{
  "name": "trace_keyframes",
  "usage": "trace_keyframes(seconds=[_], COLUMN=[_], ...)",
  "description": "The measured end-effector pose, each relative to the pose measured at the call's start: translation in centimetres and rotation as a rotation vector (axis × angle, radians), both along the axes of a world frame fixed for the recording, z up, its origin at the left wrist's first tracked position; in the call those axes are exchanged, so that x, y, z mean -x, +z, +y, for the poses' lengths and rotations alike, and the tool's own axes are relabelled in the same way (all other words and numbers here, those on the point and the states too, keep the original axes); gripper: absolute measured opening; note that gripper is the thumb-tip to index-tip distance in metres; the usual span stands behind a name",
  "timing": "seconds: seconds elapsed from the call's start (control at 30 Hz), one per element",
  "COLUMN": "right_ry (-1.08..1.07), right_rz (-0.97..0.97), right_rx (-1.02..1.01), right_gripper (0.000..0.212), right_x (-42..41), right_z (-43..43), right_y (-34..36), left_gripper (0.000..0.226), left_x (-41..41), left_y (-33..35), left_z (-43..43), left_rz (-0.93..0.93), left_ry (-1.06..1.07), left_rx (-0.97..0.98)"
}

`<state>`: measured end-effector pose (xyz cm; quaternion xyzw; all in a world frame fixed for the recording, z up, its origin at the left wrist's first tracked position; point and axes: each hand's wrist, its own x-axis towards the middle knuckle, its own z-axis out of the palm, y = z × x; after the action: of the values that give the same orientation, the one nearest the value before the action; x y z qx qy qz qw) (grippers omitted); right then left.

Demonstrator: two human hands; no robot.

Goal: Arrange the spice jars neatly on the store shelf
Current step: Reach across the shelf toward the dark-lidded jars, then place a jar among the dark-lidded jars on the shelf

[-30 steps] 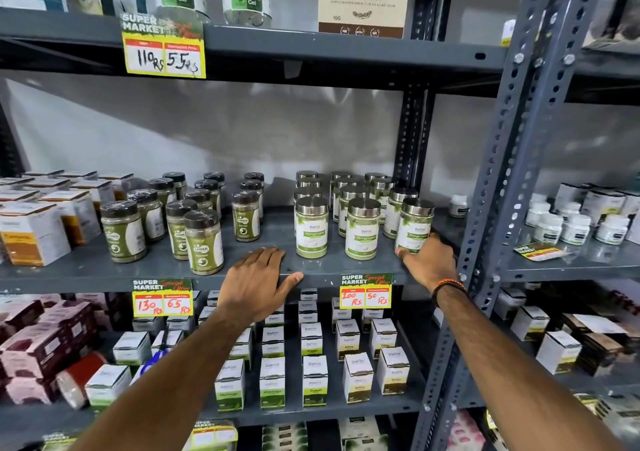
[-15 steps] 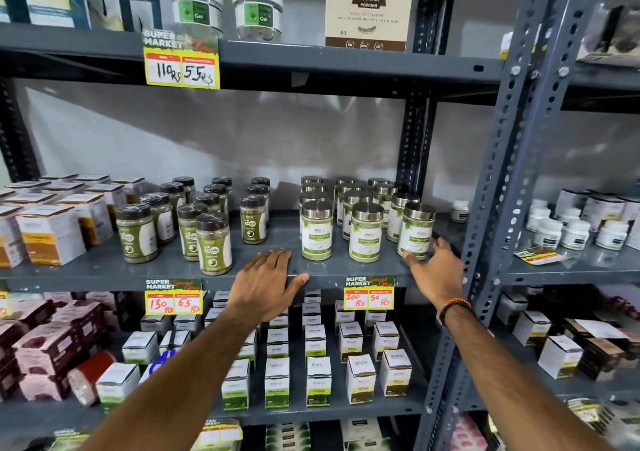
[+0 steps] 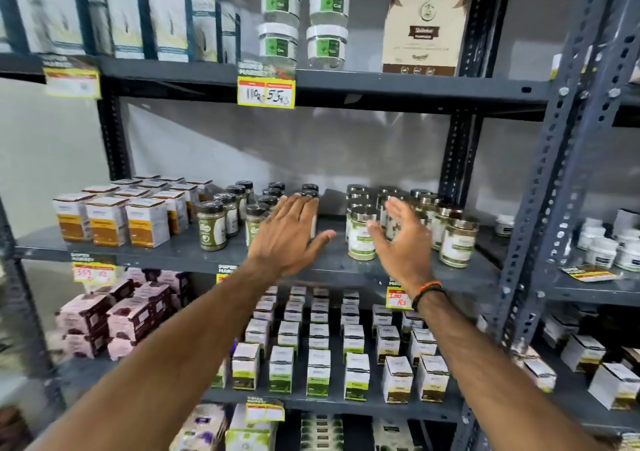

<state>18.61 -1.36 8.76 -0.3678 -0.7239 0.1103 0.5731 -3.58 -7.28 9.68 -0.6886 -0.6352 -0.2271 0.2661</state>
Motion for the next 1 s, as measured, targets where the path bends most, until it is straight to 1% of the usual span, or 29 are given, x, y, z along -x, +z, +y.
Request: trace_keyframes(seconds=[0.1,0.2,0.37,0.47,0.57,0.63,0.73,0.8,0.87,1.0], right_ry=[0.110,0.156,0.140,0.094,0.031,0.014,-0.015,-0.036,-0.030,-0.047], right_rz=[-0.039,-0.092,-0.154,-0.191,-0.243,-0.254,-0.284,-0.314,-0.317,-0.302], right_rx=[0.041,0.116,0.225,0.312,0.324,0.320,0.293,0.275,0.261,0.270], right_gripper=[0.064,0.071,0.089,0.097,0.099,0.089,0.062,0.049,0.043,0.041], right_x=[4.8,8.8,13.8,15.8,16.9,17.6,18.2,18.3,18.2,17.6], right_z=[-0.9,-1.2,-1.0,-0.7,-0.4,0.0,0.9,1.3,1.4,2.1], right_y=[-0.5,-1.5,-3.6,-4.5,-5.0,-5.4,-6.1,-6.4,-6.4,-6.4], left_gripper=[0.078,0.079,0.081,0.078,0.079,0.082,0.087,0.086,0.084,0.087], left_x=[3.9,8.2,14.8,18.5,20.9,22.0,23.2,23.8,24.2,25.2], left_y=[1.2,1.1,-1.1,-2.7,-4.3,-5.5,-7.3,-8.2,-8.7,-9.8], left_z=[-2.0,-4.0,-6.6,-6.9,-6.5,-5.9,-4.8,-4.0,-3.4,-2.4], left_rz=[-0.009,-0.021,-0.103,-0.122,-0.114,-0.133,-0.158,-0.168,-0.160,-0.047], left_ry=[0.054,0.112,0.207,0.249,0.274,0.275,0.263,0.248,0.237,0.231], left_rx=[-0.042,-0.046,-0.014,0.009,0.050,0.097,0.156,0.189,0.217,0.262])
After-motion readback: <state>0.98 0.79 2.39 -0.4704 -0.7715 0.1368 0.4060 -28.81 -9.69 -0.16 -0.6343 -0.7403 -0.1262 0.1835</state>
